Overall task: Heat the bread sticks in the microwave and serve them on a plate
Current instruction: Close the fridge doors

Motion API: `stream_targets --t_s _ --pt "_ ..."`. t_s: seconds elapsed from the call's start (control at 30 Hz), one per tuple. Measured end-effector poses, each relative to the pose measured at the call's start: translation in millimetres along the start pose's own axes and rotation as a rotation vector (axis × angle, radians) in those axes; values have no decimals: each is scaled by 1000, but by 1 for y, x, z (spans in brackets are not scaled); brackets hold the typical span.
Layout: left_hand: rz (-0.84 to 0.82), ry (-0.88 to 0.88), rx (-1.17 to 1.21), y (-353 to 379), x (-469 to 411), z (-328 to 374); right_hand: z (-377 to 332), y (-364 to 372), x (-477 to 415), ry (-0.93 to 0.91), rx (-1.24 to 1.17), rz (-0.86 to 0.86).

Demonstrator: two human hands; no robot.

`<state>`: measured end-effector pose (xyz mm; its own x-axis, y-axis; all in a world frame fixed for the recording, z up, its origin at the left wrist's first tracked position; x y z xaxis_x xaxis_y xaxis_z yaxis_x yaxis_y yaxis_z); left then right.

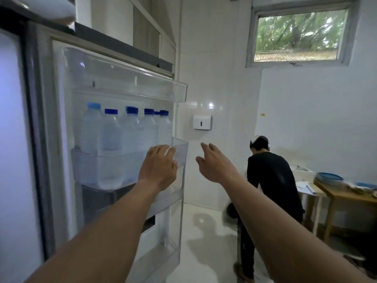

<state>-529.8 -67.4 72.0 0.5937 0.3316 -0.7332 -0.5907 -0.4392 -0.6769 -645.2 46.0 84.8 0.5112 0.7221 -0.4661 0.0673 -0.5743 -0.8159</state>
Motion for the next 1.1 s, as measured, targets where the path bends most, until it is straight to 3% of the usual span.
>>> stream_targets --t_s 0.43,0.83,1.1 --pt "78 -68 -215 60 -54 9 20 50 -131 -187 -94 -100" --pt "46 -188 -487 69 -64 26 36 78 -156 -354 -191 -209" --pt "-31 -312 -529 68 -66 47 44 63 -146 -518 -246 -245"
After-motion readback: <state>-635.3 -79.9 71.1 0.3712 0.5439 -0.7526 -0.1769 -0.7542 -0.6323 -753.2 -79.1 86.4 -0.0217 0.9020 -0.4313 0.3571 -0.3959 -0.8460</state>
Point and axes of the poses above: each hand's wrist, its own x-axis away from the middle knuckle, its own y-axis out of the palm, z = x × y, the point moved 8 cm from there along -x, towards the middle knuckle, and after that the axes turned 8 degrees about -x, right-handed, at the moved point
